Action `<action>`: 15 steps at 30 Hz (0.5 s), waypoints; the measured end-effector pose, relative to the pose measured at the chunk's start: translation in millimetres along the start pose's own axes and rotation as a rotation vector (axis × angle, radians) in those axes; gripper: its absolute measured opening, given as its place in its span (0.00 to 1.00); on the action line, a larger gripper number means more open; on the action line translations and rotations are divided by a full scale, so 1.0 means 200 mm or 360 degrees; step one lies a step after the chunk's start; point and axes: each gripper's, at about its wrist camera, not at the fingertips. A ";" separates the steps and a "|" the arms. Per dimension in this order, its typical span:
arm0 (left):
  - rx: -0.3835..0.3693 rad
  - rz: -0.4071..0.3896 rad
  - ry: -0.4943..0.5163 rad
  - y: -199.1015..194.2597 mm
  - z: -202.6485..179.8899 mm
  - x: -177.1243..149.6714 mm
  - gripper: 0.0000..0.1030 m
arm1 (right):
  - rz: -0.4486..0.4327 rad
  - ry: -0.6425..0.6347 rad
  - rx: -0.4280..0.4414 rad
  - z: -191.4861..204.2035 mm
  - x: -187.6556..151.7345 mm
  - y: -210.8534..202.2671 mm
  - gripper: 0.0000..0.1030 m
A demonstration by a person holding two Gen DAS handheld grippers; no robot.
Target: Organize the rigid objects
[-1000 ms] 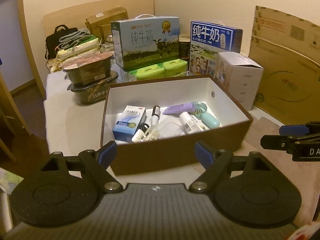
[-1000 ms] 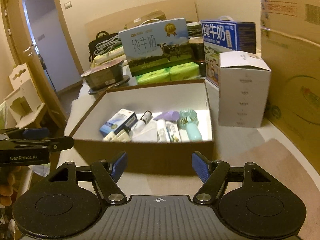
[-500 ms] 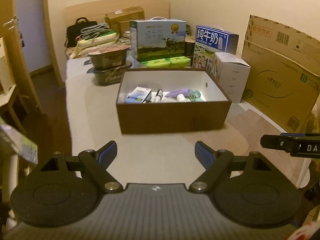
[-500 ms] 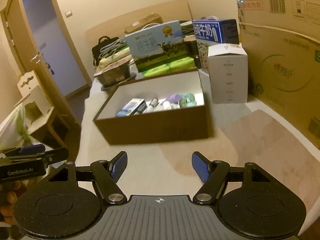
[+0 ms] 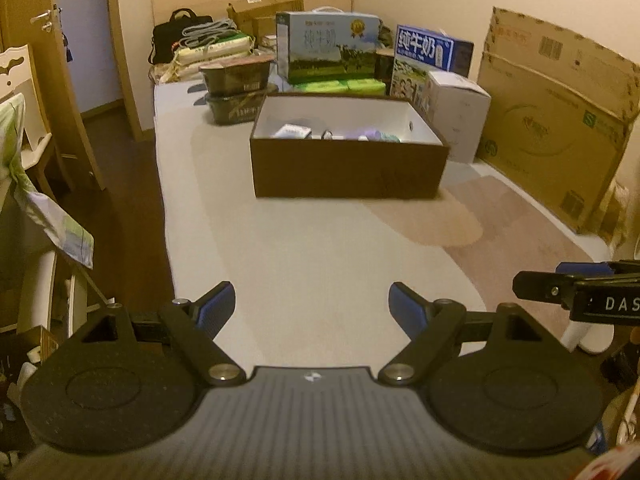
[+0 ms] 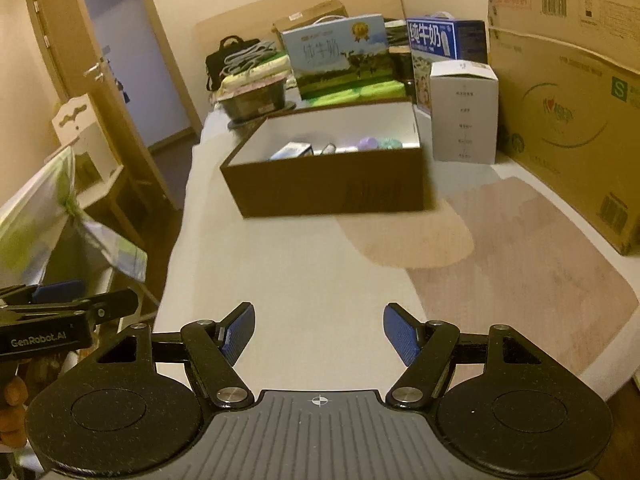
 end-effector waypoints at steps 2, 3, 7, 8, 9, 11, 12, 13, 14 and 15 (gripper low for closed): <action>-0.0023 0.0008 0.0025 -0.02 -0.01 -0.03 0.79 | 0.0006 0.0003 -0.0015 0.01 -0.04 -0.03 0.69; -0.0030 0.0013 0.0038 -0.03 -0.02 -0.04 0.79 | 0.0008 0.0003 -0.0020 0.02 -0.07 -0.04 0.69; -0.0053 0.0031 0.0071 -0.05 -0.03 -0.09 0.79 | 0.0026 0.0024 -0.0049 0.05 -0.14 -0.09 0.69; -0.0057 0.0035 0.0074 -0.05 -0.03 -0.10 0.79 | 0.0030 0.0023 -0.0051 0.06 -0.15 -0.09 0.69; -0.0060 0.0038 0.0079 -0.05 -0.03 -0.11 0.79 | 0.0034 0.0022 -0.0056 0.06 -0.16 -0.10 0.69; -0.0065 0.0042 0.0089 -0.06 -0.03 -0.13 0.79 | 0.0035 0.0018 -0.0059 0.08 -0.18 -0.11 0.69; -0.0066 0.0043 0.0088 -0.06 -0.03 -0.14 0.79 | 0.0037 0.0014 -0.0059 0.09 -0.19 -0.12 0.69; -0.0069 0.0048 0.0086 -0.07 -0.03 -0.15 0.79 | 0.0040 0.0009 -0.0059 0.09 -0.20 -0.11 0.69; -0.0072 0.0053 0.0083 -0.06 -0.02 -0.15 0.79 | 0.0043 0.0003 -0.0057 0.10 -0.20 -0.11 0.69; -0.0074 0.0057 0.0077 -0.06 -0.02 -0.16 0.79 | 0.0046 -0.0005 -0.0055 0.11 -0.20 -0.11 0.69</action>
Point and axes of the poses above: each gripper's, at about its wrist camera, not at the fingertips, and y roughly the way its jaws point, z to its left, x to its top, and after that the axes turned 5 degrees about -x, right-handed
